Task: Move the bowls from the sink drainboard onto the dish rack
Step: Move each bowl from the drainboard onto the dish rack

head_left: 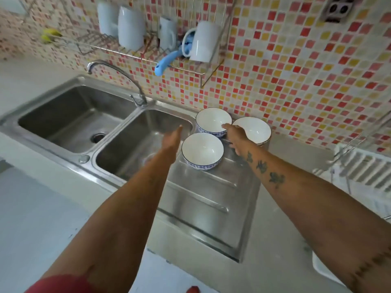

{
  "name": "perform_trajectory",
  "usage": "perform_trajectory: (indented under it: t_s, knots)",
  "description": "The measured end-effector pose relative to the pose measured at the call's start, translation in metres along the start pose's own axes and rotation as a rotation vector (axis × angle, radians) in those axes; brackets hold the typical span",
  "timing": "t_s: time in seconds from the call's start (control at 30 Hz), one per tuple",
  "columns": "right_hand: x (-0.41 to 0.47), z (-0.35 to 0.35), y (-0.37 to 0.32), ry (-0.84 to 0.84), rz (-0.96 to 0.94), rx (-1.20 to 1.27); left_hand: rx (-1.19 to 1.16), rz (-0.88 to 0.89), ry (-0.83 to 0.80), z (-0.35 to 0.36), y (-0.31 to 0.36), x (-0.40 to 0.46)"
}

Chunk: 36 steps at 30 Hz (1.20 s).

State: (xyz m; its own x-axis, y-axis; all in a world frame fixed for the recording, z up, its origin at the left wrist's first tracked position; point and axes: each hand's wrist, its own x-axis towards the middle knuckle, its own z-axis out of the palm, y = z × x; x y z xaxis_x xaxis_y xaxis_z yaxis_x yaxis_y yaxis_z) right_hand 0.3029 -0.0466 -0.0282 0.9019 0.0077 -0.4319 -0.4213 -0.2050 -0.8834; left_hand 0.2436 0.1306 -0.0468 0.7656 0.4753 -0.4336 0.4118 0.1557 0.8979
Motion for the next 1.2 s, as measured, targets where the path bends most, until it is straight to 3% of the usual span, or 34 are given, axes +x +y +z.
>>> perform_trajectory:
  t_s: [0.27,0.47,0.6,1.2]
  knots:
    - [0.043,0.032,0.046,0.086,-0.002,-0.065,0.063,-0.058,0.020,0.016,-0.049,0.052]
    - [0.059,0.041,0.058,0.126,0.001,-0.125,-0.027,-0.001,-0.019,0.034,-0.049,0.056]
    - [0.063,0.047,0.068,0.128,0.003,-0.067,-0.129,-0.053,0.066,0.041,-0.053,0.056]
    - [0.034,0.023,0.038,0.199,-0.047,-0.011,-0.198,-0.059,0.004,0.046,-0.020,0.019]
